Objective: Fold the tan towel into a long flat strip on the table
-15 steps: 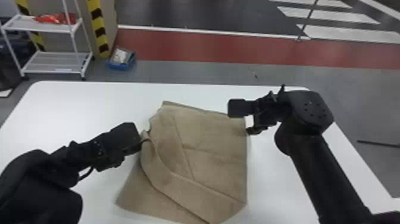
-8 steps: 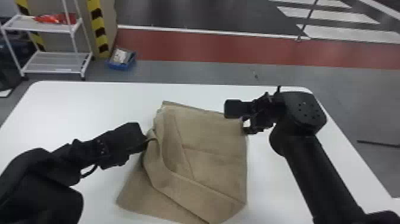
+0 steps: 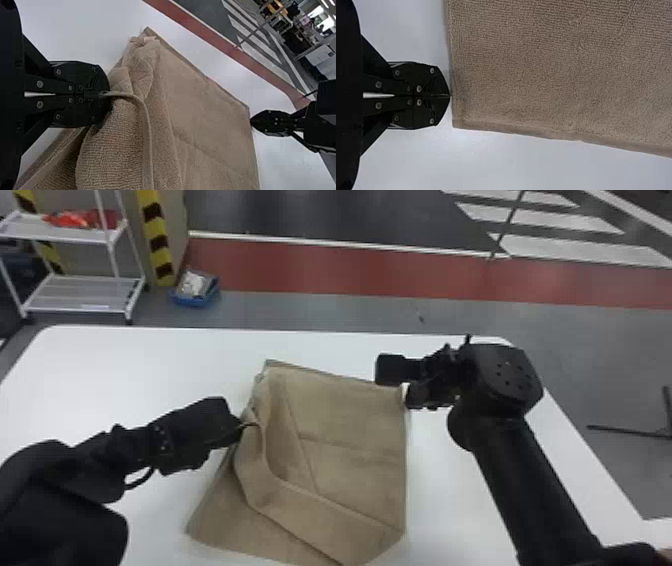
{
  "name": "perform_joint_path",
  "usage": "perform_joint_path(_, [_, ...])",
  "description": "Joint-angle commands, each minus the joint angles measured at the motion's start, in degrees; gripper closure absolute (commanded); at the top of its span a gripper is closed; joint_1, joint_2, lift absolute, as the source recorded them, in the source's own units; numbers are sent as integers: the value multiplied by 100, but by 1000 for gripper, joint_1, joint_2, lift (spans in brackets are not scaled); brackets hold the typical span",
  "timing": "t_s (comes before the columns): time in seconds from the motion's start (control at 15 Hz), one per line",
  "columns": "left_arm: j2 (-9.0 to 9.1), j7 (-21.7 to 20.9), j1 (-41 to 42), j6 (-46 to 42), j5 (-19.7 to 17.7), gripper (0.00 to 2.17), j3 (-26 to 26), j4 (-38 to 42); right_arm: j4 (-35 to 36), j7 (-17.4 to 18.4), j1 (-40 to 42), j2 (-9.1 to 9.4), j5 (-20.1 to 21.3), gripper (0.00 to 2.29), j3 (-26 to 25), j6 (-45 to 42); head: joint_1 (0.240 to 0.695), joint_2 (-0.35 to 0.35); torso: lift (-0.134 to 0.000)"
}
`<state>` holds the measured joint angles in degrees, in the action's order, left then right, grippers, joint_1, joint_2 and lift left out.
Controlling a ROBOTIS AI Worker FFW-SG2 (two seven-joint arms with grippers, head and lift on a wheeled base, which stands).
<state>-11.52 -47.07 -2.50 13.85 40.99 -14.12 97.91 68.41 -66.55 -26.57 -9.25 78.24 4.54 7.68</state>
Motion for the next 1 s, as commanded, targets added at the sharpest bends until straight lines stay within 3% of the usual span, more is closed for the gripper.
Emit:
perform_joint_path(0.0, [-9,22,4,-1,-12,2132,14,17,278,20,12,-7,-318,1480,-129,142,695,-179,-123])
perform_joint_path(0.2, [-9,101,4,17,-20,2132,76,43,726,-121,64,-104,-669,1477,-296,476,695,-177,-123])
perform_joint_path(0.27, [-26,93,4,17,-29,2132,76,52,805,-156,179,-139,-661,1345,-260,459,695,-177,-123])
perform_joint_path(0.4, [-17,93,4,-1,-29,2132,67,35,884,11,258,-130,-555,556,-120,424,695,-178,-123])
perform_joint_path(0.47, [-9,84,4,-1,-29,2132,41,35,832,64,258,-121,-344,289,12,424,695,-177,-123])
perform_joint_path(0.53, [0,84,4,-1,-29,2132,32,35,761,152,258,-113,-142,164,144,424,695,-177,-123])
perform_joint_path(0.93, [-17,93,-110,-36,-126,2132,5,-106,269,195,108,221,368,147,284,406,695,-166,-123])
